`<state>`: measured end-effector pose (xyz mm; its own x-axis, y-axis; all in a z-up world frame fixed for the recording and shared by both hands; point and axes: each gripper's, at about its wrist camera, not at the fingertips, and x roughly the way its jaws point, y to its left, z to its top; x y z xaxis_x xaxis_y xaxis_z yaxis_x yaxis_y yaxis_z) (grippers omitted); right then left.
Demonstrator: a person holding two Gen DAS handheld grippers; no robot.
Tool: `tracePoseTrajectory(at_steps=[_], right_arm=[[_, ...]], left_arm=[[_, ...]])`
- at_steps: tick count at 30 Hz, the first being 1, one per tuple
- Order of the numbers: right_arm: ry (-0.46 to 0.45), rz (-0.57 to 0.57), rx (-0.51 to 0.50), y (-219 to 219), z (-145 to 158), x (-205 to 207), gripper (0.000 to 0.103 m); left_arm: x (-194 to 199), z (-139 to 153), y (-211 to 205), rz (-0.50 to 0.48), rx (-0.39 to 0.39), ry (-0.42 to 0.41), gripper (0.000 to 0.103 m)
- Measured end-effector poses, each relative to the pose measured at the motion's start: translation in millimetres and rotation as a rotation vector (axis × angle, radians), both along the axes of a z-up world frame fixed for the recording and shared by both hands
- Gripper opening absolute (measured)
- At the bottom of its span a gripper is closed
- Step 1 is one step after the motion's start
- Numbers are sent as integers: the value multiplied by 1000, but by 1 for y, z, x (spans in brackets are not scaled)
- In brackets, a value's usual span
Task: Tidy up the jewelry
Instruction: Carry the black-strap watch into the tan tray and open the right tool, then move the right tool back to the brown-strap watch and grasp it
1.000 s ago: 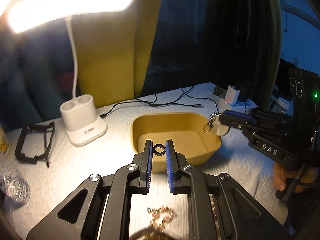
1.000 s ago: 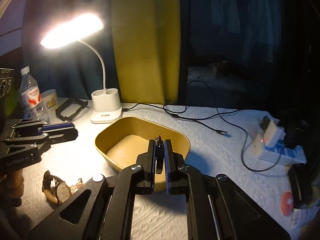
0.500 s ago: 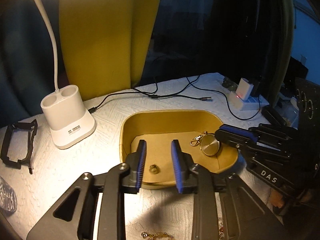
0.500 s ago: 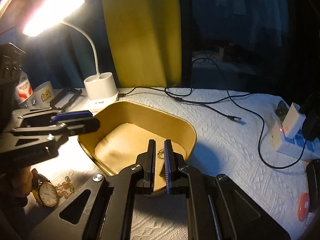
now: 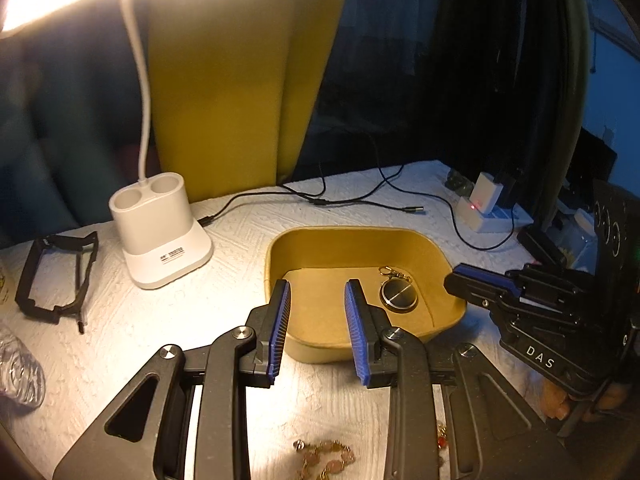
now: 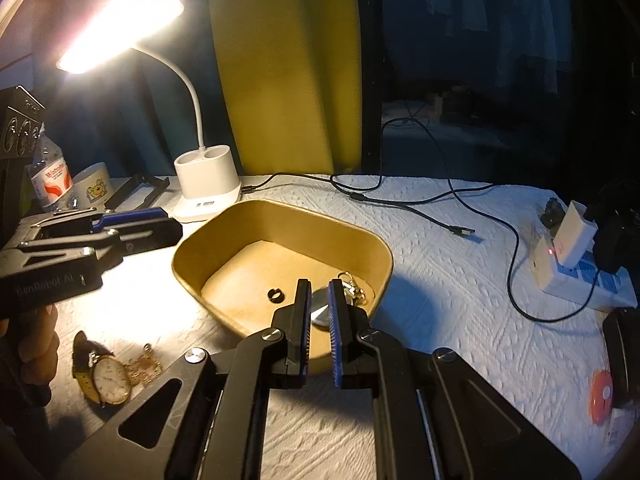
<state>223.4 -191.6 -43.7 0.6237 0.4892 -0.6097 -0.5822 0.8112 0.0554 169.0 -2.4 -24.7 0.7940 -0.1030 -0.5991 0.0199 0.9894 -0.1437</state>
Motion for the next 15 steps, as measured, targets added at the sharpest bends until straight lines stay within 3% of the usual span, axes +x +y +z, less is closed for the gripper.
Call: tracePoseTrajectory(at_steps=[3,7,15], right_arm=[[9,-13,-10,-2,1,-8,18],[11,-34,-2,-7,4,-22,56],[12,-55,-18,-10,5,-58,59]], left_arm=[[-10,2,2,3,-14,-7,36],[-27,3,5,1,-32,-21,42],[-65,2,8,-5,-41,-35,43]])
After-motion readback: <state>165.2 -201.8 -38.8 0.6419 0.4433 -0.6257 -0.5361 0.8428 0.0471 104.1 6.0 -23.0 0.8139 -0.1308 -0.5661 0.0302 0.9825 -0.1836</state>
